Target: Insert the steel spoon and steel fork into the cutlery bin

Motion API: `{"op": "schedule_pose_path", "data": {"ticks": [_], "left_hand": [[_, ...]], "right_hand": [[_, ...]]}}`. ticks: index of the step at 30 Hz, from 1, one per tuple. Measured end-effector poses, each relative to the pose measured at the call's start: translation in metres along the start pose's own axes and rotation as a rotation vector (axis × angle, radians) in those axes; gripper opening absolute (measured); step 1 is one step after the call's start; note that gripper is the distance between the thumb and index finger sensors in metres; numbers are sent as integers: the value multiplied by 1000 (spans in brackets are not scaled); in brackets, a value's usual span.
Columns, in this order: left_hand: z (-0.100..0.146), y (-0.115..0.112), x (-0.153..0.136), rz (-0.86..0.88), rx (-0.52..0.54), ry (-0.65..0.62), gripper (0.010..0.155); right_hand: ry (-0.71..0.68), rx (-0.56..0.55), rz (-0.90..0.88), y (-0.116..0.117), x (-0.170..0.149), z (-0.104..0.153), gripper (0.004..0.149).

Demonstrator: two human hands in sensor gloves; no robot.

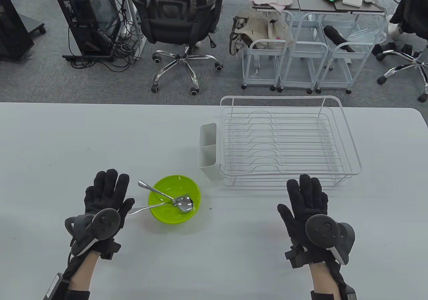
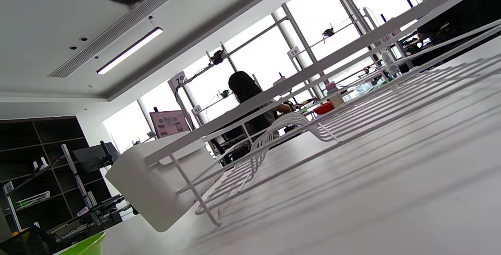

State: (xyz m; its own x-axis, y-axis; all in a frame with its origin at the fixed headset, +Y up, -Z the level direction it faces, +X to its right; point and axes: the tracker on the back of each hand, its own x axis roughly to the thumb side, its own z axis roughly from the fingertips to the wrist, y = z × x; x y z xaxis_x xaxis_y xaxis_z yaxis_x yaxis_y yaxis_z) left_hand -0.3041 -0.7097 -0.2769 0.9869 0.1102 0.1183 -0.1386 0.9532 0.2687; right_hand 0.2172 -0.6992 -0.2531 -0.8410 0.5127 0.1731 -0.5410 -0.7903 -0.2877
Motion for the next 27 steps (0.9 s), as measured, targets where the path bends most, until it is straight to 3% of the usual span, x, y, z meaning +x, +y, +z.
{"op": "schedule_pose_path", "data": {"ticks": [17, 27], "left_hand": [[-1, -4, -4, 23, -35, 19, 66], [-15, 14, -1, 87, -35, 40, 66]], "right_hand": [[6, -3, -30, -3, -2, 0, 71], [11, -5, -59, -6, -4, 0, 71]]}}
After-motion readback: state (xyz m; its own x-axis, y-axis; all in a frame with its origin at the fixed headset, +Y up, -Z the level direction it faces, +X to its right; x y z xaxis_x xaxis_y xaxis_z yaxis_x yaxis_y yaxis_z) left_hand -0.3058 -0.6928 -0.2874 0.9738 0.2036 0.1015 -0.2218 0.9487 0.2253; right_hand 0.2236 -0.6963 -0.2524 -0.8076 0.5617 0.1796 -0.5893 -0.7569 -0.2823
